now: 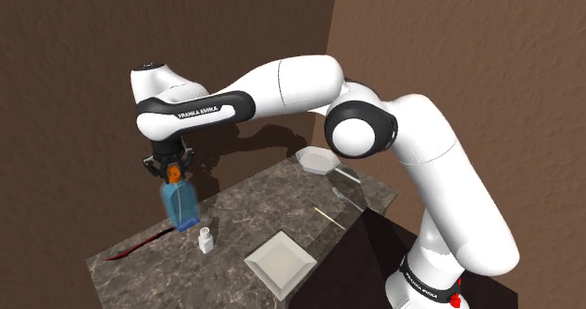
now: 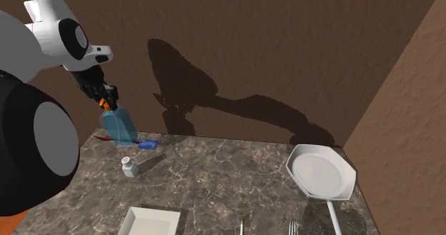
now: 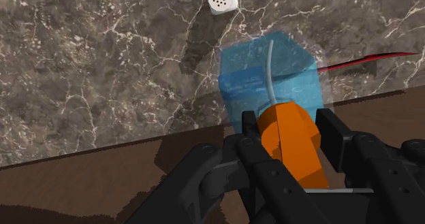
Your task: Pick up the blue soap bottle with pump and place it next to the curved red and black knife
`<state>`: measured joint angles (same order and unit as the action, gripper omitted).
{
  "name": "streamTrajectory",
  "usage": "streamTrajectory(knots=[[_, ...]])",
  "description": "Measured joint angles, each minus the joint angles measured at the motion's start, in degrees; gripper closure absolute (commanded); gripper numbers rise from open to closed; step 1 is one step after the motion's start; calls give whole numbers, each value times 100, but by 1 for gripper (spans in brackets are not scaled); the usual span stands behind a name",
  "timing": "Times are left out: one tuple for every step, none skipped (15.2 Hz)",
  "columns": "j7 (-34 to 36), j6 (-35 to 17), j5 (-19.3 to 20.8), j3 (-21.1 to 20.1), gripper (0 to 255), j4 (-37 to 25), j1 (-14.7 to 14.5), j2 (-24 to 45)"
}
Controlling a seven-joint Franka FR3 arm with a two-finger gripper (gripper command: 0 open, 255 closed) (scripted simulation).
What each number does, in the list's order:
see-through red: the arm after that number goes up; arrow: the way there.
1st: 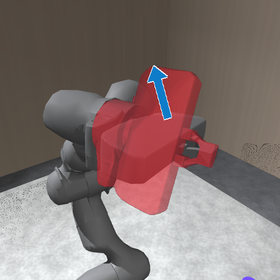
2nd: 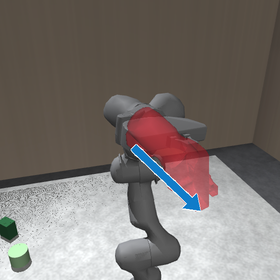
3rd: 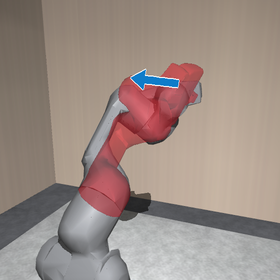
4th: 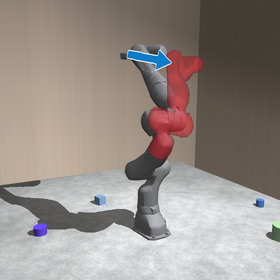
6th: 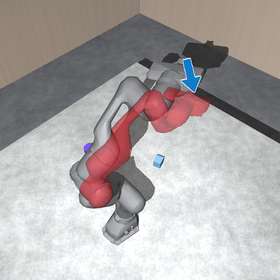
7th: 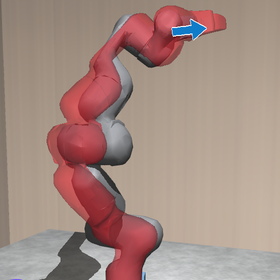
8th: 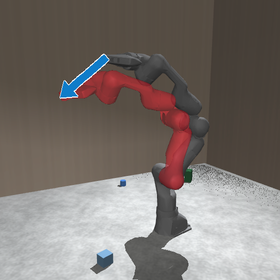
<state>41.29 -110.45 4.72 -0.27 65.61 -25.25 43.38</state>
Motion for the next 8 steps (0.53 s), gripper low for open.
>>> streamTrajectory(knots=[[16, -46, 3, -1, 255, 7, -10, 39], [29, -124, 6, -1, 255, 81, -15, 46], [39, -207, 8, 0, 255, 145, -18, 66], [43, -250, 10, 0, 255, 135, -19, 119], [46, -301, 11, 2, 255, 148, -17, 157], [55, -356, 13, 2, 255, 183, -21, 177], [51, -406, 13, 3, 255, 199, -14, 209], [62, -476, 17, 4, 255, 245, -19, 234]])
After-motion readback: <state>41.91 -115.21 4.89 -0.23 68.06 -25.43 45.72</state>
